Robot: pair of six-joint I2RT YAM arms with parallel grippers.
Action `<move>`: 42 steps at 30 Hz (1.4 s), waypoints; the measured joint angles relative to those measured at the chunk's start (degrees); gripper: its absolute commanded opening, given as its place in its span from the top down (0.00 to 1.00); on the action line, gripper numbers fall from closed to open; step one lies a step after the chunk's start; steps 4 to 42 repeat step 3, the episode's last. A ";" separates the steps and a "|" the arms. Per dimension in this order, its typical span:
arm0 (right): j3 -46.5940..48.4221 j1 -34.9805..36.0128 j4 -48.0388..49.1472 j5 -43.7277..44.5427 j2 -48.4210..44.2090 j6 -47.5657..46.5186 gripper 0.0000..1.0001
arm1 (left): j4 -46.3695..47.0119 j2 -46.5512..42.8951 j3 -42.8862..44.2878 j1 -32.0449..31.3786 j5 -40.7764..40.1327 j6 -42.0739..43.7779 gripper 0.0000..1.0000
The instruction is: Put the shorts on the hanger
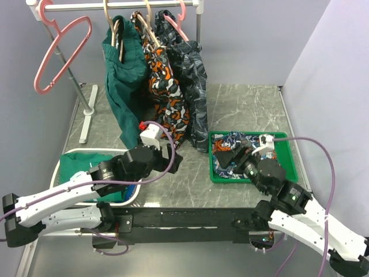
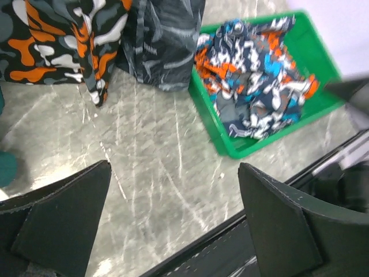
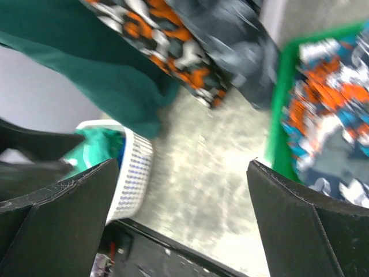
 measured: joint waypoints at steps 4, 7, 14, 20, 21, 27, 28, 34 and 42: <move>-2.69 0.00 -2.64 0.50 -2.40 1.22 0.00 | 0.37 -0.26 0.00 0.00 -0.90 -1.36 0.04; -2.69 0.00 -2.64 0.50 -2.40 1.22 0.00 | 0.37 -0.26 0.00 0.00 -0.90 -1.36 0.04; -2.69 0.00 -2.64 0.50 -2.40 1.22 0.00 | 0.37 -0.26 0.00 0.00 -0.90 -1.36 0.04; -2.69 0.00 -2.64 0.50 -2.40 1.22 0.00 | 0.37 -0.26 0.00 0.00 -0.90 -1.36 0.04; -2.69 0.00 -2.64 0.50 -2.40 1.22 0.00 | 0.37 -0.26 0.00 0.00 -0.90 -1.36 0.04; -2.69 0.00 -2.64 0.50 -2.40 1.22 0.00 | 0.37 -0.26 0.00 0.00 -0.90 -1.36 0.04; -2.69 0.00 -2.64 0.50 -2.40 1.22 0.00 | 0.37 -0.26 0.00 0.00 -0.90 -1.36 0.04; -2.69 0.00 -2.64 0.50 -2.40 1.22 0.00 | 0.37 -0.26 0.00 0.00 -0.90 -1.36 0.04; -2.69 0.00 -2.64 0.50 -2.40 1.22 0.00 | 0.37 -0.26 0.00 0.00 -0.90 -1.36 0.04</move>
